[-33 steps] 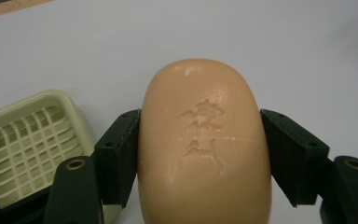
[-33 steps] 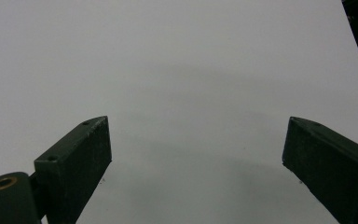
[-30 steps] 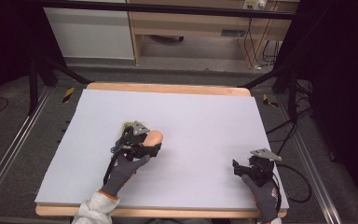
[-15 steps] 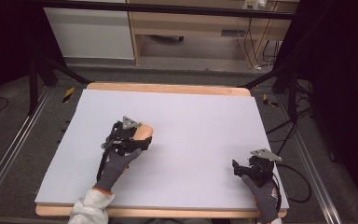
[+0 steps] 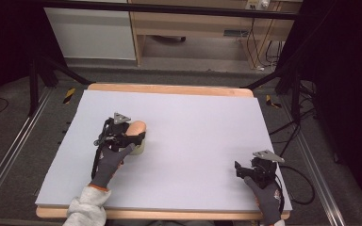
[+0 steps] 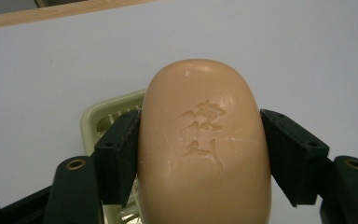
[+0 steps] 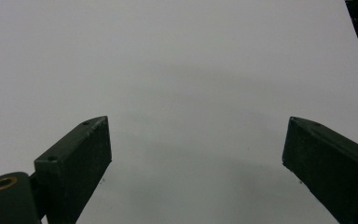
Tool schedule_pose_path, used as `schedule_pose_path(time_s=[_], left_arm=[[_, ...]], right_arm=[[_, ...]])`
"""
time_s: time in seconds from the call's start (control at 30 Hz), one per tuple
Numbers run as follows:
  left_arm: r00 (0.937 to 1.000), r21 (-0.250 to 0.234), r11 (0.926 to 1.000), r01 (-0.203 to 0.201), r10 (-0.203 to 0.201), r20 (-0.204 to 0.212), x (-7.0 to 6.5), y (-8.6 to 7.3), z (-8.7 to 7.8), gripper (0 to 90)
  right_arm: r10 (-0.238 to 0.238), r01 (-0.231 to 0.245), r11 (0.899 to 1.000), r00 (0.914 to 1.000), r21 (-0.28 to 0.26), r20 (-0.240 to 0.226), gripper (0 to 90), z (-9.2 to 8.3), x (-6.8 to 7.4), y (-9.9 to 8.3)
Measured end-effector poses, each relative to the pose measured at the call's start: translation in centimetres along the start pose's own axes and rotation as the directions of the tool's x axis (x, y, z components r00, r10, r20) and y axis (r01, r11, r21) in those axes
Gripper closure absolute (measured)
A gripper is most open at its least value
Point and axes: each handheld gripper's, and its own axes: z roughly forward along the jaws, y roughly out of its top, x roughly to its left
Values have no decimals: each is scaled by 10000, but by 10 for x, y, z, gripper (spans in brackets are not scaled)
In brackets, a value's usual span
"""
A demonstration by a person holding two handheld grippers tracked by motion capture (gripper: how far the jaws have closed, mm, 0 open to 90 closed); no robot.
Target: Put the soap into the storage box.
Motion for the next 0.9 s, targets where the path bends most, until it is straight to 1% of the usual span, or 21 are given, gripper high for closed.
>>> schedule_pose_path(time_s=[0.13,0.17,0.3,0.5,0.53,0.73,0.83,0.9], left_arm=[[9999,19,10000,66,-66,-79,4,1,1,317],[9999,-10,9999,133,-133,-86,5,2,2,317],[9997,18,9999,161,-161,-167,10,2,4,317],[9992,121,9996,254,-251,-299,16,1,10,317],[9989,129,9994,332,-327,-321,17,0,12,317],[9986,311,9988,365,-353,-396,22,-3,19,317],[9986,357,9987,362,-348,-408,22,-4,22,317],[9986,465,9984,332,-312,-430,22,-6,27,317]], right_arm=[[-3,3,10000,10000,5,4,83,0,0,0],[4,-4,10000,10000,17,4,83,0,0,0],[-76,76,10000,10000,36,-5,83,1,0,0],[-83,83,10000,10000,52,7,83,2,0,0],[-93,93,9999,10000,63,14,83,2,0,0],[-122,122,9998,9999,124,7,83,4,3,0],[-155,155,9998,9999,123,-4,83,4,3,0],[-126,126,9998,9999,121,6,83,4,3,0]])
